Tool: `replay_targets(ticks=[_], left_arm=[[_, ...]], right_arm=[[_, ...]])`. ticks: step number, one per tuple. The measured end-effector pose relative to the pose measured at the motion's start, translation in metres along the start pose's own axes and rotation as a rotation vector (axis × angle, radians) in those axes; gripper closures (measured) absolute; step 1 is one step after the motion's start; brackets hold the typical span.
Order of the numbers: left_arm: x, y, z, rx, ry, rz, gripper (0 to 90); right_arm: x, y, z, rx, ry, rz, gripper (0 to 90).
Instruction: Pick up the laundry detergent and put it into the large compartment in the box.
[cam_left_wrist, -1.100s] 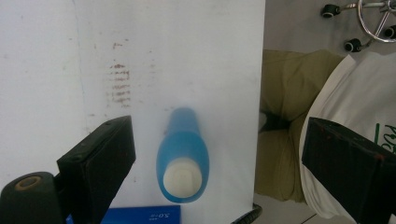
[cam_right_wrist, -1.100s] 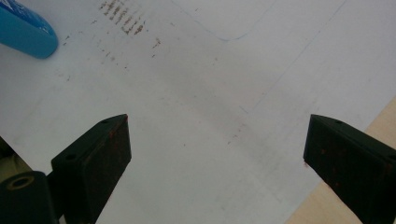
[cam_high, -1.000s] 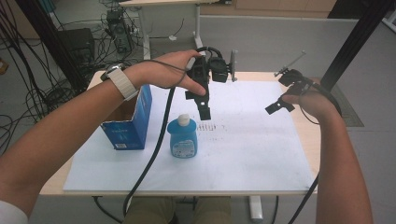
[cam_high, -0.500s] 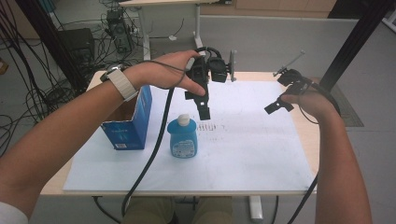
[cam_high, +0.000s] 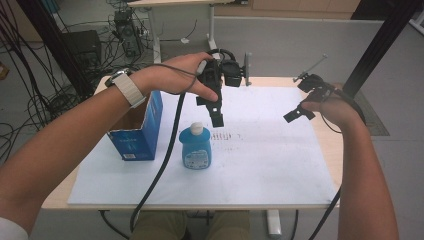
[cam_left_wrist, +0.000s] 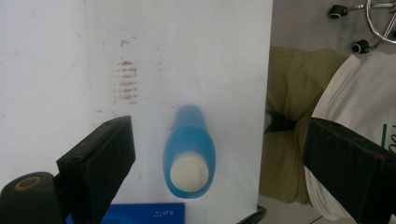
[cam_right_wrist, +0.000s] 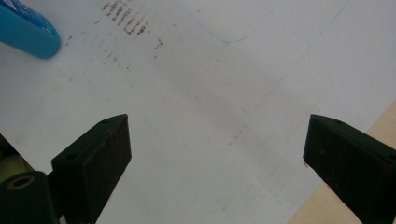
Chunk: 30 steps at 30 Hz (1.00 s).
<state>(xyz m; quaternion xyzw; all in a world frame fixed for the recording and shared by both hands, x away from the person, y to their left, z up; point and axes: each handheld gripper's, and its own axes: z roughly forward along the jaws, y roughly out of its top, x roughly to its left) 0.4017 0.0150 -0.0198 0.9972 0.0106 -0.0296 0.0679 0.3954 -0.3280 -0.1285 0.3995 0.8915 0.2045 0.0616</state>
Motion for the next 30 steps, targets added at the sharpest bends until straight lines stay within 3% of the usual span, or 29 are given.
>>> replay_targets(ticks=[30], left_arm=[[0.012,-0.025,0.01,0.004,-0.002,-0.033,9.6]], right_arm=[[0.0,0.0,0.002,0.01,0.003,0.003,7.5]])
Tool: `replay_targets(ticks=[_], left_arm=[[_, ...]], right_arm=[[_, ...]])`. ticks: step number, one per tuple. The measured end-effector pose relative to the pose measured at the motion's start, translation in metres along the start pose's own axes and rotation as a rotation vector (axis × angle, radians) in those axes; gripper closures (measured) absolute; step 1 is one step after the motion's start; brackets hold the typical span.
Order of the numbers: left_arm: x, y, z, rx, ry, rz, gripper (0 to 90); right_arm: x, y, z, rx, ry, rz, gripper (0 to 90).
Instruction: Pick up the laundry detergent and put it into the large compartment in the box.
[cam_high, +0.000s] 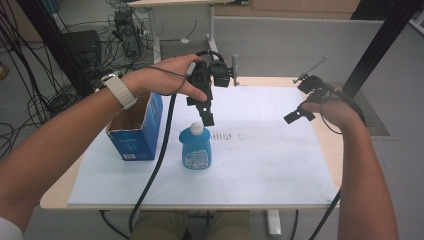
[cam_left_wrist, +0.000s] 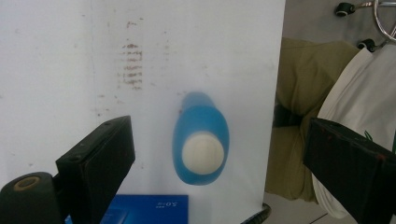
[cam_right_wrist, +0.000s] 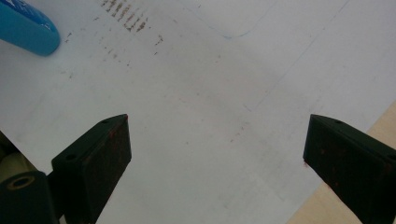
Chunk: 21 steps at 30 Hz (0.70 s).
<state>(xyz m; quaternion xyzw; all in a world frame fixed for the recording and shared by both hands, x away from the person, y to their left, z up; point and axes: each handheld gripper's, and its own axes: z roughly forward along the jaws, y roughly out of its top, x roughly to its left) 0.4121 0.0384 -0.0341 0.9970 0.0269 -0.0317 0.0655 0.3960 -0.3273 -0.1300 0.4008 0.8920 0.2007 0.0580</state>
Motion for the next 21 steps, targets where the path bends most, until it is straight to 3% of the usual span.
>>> replay_targets(ticks=[12,21], left_arm=[[0.0,-0.007,0.008,0.004,0.005,0.01,8.9],[0.003,-0.011,0.018,0.02,0.0,-0.014,8.2]], right_arm=[[0.001,0.002,0.002,0.003,0.002,-0.003,7.5],[0.002,0.003,0.005,0.006,0.005,-0.006,7.5]])
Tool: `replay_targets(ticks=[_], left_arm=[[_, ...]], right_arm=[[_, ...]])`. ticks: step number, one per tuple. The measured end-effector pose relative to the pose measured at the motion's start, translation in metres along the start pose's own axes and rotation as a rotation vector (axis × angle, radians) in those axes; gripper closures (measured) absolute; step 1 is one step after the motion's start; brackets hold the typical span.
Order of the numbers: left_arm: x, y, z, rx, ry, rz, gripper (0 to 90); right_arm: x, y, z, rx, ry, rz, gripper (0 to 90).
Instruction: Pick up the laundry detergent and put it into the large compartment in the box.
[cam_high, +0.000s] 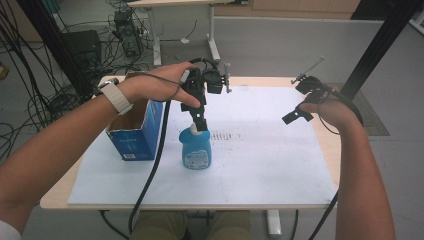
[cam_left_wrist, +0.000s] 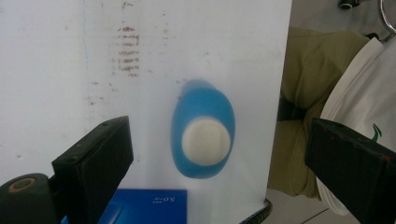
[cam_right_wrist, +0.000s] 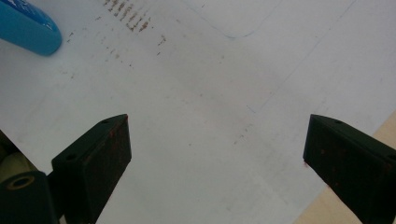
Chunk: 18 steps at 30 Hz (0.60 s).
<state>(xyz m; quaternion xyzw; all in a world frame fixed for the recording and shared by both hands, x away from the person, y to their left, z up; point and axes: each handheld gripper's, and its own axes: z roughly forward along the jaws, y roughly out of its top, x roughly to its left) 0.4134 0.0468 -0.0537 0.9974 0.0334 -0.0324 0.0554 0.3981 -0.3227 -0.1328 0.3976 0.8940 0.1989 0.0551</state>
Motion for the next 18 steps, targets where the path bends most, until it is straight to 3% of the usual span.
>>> replay_targets(ticks=[18], left_arm=[[0.003,-0.005,0.028,0.022,-0.006,0.005,8.6]], right_arm=[[0.001,0.0,0.004,0.003,0.006,-0.001,7.5]])
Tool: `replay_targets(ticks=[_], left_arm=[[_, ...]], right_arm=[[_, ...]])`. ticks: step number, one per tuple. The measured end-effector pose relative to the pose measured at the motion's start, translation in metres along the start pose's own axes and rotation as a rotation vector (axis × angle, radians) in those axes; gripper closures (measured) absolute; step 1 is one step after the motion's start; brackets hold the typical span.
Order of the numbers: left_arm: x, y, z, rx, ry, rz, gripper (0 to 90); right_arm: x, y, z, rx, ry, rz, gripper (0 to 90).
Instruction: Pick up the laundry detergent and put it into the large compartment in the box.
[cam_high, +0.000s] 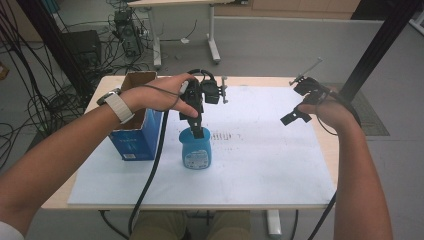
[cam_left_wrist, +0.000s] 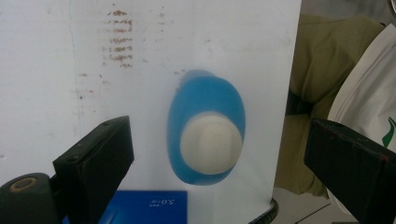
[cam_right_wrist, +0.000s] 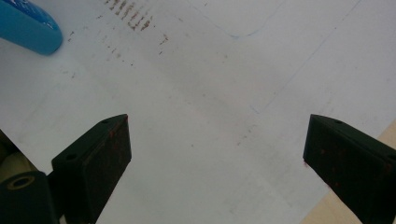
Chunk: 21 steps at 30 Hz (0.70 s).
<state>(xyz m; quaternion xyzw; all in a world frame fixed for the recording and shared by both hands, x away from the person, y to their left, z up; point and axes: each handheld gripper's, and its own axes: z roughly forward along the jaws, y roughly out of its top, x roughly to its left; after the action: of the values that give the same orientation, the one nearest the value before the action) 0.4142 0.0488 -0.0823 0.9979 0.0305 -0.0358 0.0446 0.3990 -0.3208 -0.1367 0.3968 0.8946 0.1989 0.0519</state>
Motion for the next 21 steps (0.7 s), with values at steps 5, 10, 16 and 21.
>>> replay_targets(ticks=[5,10,16,21], left_arm=[[-0.001,-0.002,0.003,0.001,0.01,0.002,8.8],[-0.001,-0.002,0.009,0.007,0.014,0.003,8.8],[-0.002,-0.001,0.014,0.016,0.014,0.005,8.7],[-0.002,-0.001,0.015,0.015,0.018,0.004,8.8]], right_arm=[[0.0,0.001,0.001,0.001,0.001,-0.002,7.5],[0.001,0.001,0.002,0.004,0.002,-0.002,7.5],[0.001,0.001,0.002,0.003,0.001,-0.004,7.5],[0.001,0.002,0.002,0.003,0.002,-0.003,7.5]])
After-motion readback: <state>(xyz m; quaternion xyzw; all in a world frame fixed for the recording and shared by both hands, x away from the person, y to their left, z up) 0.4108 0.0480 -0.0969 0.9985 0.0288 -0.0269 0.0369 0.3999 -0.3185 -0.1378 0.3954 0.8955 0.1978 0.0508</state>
